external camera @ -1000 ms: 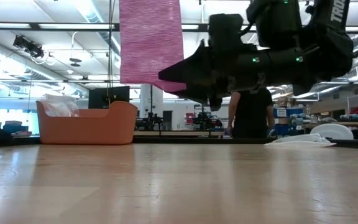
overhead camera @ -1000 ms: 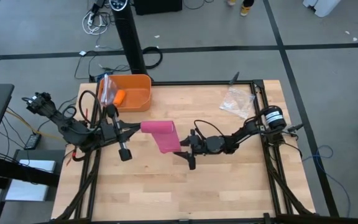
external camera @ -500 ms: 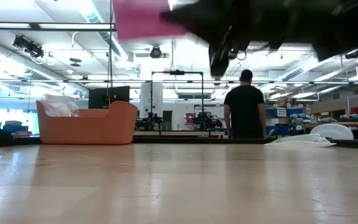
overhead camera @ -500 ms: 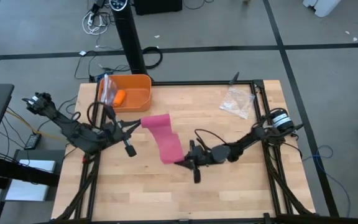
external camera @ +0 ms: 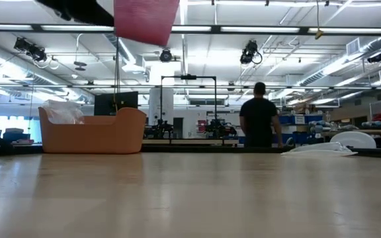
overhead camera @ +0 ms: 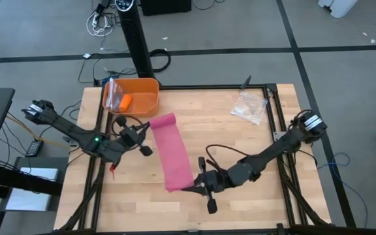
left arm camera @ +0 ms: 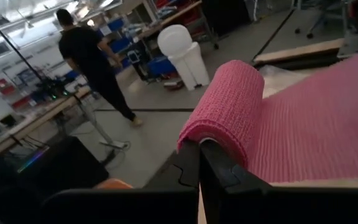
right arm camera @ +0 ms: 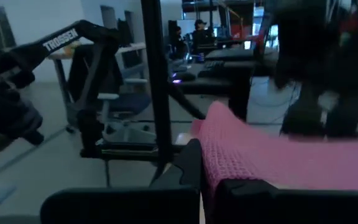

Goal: Roll bandage
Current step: Roll the pink bandage

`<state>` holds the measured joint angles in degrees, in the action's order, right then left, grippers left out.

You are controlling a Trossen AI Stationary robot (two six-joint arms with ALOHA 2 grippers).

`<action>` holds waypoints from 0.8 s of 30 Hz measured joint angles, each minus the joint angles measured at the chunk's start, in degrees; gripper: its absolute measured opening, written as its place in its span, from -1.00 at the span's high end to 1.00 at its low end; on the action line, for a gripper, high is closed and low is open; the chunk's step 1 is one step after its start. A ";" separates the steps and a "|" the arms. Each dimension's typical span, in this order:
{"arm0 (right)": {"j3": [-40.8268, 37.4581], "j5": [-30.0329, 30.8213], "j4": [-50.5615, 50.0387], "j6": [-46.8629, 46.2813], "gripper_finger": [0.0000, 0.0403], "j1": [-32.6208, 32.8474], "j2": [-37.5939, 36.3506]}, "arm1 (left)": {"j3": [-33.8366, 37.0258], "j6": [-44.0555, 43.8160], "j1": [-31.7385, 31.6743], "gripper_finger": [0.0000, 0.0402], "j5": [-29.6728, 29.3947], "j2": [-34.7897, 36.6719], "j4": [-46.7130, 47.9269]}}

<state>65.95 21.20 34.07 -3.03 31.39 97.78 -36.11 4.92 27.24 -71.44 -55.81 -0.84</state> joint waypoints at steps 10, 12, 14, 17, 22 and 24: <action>12.36 6.54 -14.20 12.35 1.00 -3.63 -3.25 | 6.18 -1.72 2.49 1.00 7.16 -0.02 -7.19; 14.21 6.56 -15.29 13.89 1.00 -5.06 -3.46 | 7.11 -0.62 3.54 1.00 8.16 -0.04 -9.38; 16.07 6.57 -16.55 15.59 1.00 -6.53 -3.46 | 7.42 -0.42 4.56 1.00 8.51 -0.06 -10.16; 18.83 6.55 -18.81 17.29 1.00 -8.95 -3.43 | 7.42 -0.47 6.05 1.00 8.72 -1.11 -10.47; 21.43 6.51 -20.77 19.97 1.00 -13.40 -3.39 | 7.42 0.58 8.14 1.00 11.75 -4.67 -13.58; 22.42 6.51 -21.69 20.24 1.00 -15.18 -3.42 | 7.42 1.37 8.82 1.00 12.87 -6.41 -16.20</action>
<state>88.38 27.70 12.38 17.21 16.21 94.37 -28.69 6.29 36.07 -58.56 -62.22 -17.03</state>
